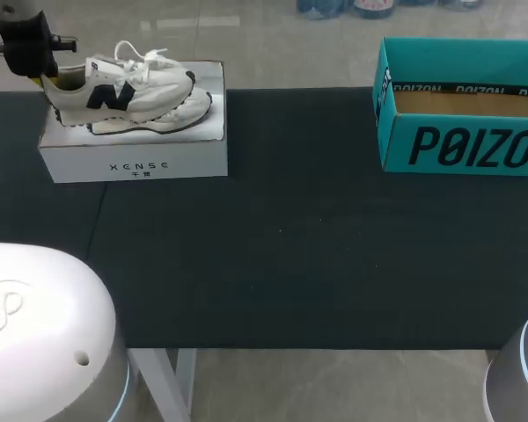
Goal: Take the shoe out of the shoebox, open the shoe tongue, remove and reinsert the insole, then place the shoe into the shoebox
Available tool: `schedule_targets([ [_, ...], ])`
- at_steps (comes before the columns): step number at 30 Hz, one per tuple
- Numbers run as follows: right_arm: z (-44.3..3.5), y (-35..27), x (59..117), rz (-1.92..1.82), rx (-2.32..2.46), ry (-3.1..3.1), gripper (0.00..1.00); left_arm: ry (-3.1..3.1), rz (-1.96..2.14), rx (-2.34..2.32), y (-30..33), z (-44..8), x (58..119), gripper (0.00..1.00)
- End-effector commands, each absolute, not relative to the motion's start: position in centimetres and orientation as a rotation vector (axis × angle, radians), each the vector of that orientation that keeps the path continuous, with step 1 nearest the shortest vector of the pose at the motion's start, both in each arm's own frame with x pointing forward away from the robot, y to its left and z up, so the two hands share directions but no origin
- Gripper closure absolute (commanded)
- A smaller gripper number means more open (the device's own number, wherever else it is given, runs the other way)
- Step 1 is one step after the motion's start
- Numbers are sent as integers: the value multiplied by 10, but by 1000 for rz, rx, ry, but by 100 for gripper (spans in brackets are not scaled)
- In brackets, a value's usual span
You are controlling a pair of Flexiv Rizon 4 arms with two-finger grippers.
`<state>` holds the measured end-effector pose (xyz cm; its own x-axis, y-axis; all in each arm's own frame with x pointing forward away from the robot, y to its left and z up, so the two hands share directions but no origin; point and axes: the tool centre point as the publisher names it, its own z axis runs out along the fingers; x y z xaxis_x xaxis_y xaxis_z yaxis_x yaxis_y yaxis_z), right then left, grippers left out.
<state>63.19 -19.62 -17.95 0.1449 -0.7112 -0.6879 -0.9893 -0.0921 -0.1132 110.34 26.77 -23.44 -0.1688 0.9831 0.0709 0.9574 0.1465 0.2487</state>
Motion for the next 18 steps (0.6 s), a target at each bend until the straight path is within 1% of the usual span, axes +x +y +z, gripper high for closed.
schedule_targets([
  [1, -180, -195, 624, 312, -1602, 1617, 0, 2306, 404, 1928, 262, -170, 1078, 100],
  [6, -180, -195, 624, 312, -1602, 1617, 0, 2250, 458, 1877, 258, -133, 1068, 100],
  [10, -180, -195, 624, 312, -1602, 1617, 0, 2225, 484, 1852, 252, -115, 1060, 100],
  [18, -180, -195, 624, 312, -1602, 1617, 0, 2192, 525, 1886, 239, -103, 1048, 100],
])
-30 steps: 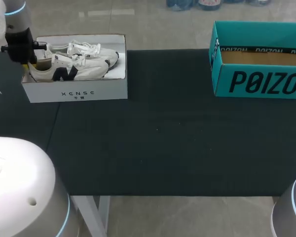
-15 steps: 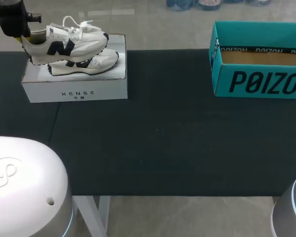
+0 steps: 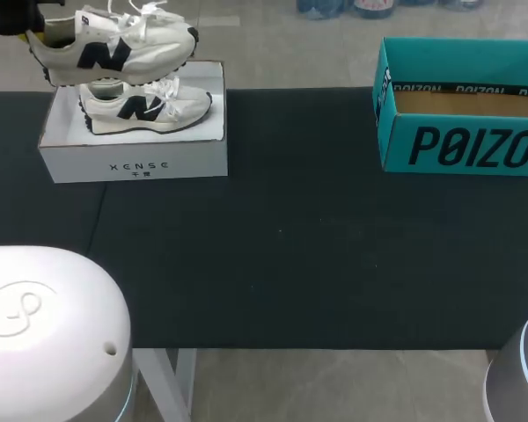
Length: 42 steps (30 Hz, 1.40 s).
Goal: Take the shoe out of the shoebox, open the shoe tongue, remove and reinsert the insole, then place the shoe into the shoebox
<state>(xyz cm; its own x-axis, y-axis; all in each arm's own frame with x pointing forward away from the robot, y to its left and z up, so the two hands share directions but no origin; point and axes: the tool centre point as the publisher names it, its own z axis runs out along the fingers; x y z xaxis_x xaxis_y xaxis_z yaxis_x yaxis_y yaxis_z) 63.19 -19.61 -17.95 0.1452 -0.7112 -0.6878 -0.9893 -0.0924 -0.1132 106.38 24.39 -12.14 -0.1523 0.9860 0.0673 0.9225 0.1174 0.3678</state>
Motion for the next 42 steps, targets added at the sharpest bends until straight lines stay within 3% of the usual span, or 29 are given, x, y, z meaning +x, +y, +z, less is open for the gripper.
schedule_targets([
  [1, -180, -195, 624, 312, -1602, 1617, 0, 2192, 525, 1886, 239, -103, 1048, 100],
  [19, -180, -195, 624, 312, -1602, 1617, 0, 2192, 525, 1886, 239, -103, 1048, 100],
  [28, -180, -195, 624, 312, -1602, 1617, 0, 2011, 408, 2133, 111, -164, 976, 100],
  [42, -180, -195, 624, 312, -1602, 1617, 0, 2006, 256, 2220, -43, -210, 915, 100],
])
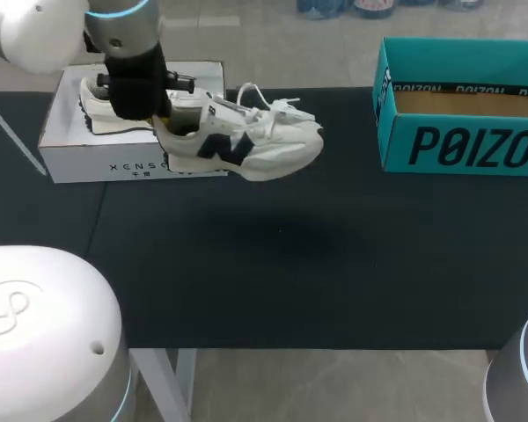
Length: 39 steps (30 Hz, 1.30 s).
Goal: Take the shoe out of the shoebox, open the shoe tongue, remove and reinsert the insole, then place the shoe into the shoebox
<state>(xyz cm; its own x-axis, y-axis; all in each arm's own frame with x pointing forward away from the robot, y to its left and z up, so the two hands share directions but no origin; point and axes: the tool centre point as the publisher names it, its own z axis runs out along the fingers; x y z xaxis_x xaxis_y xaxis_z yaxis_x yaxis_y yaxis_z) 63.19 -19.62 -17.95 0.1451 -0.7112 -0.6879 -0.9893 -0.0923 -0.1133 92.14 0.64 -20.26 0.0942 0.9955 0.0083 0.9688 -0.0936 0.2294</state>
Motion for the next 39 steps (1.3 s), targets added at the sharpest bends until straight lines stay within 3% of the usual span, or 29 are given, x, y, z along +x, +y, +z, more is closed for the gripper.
schedule_targets([
  [1, -180, -195, 624, 312, -1602, 1617, 0, 2010, 264, 2230, -53, -212, 911, 100],
  [20, -180, -195, 624, 312, -1602, 1617, 0, 2135, 221, 2342, -171, -301, 893, 100],
  [39, -180, -195, 624, 312, -1602, 1617, 0, 2249, 163, 2356, -175, -358, 885, 100],
])
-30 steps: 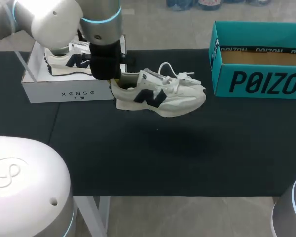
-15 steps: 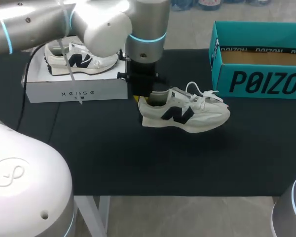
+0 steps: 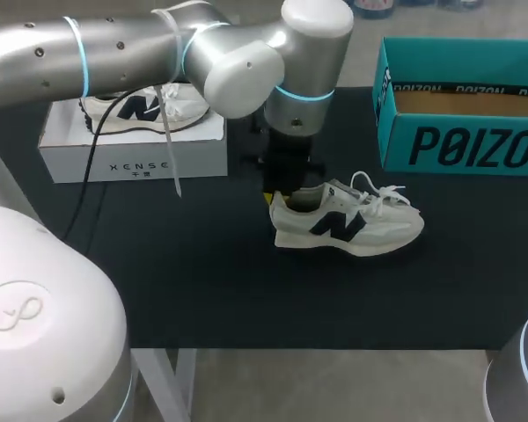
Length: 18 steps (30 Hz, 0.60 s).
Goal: Take the shoe out of the shoebox, open the shoe tongue, remove and reinsert the insole, then place the shoe into the shoebox
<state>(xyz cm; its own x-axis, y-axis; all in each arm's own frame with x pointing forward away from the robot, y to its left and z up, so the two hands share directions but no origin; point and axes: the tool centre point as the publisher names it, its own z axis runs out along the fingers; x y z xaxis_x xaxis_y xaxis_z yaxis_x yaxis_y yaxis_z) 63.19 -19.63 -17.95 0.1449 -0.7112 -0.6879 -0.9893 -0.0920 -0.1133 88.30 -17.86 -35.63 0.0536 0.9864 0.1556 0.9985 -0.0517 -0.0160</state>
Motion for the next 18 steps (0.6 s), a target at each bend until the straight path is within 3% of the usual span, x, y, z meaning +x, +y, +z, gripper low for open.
schedule_targets([
  [1, -180, -195, 624, 312, -1602, 1617, 0, -2086, -150, -2181, -174, -359, 885, 100],
  [18, -180, -195, 624, 312, -1602, 1617, 0, -2085, -169, -2180, -157, -355, 876, 100],
])
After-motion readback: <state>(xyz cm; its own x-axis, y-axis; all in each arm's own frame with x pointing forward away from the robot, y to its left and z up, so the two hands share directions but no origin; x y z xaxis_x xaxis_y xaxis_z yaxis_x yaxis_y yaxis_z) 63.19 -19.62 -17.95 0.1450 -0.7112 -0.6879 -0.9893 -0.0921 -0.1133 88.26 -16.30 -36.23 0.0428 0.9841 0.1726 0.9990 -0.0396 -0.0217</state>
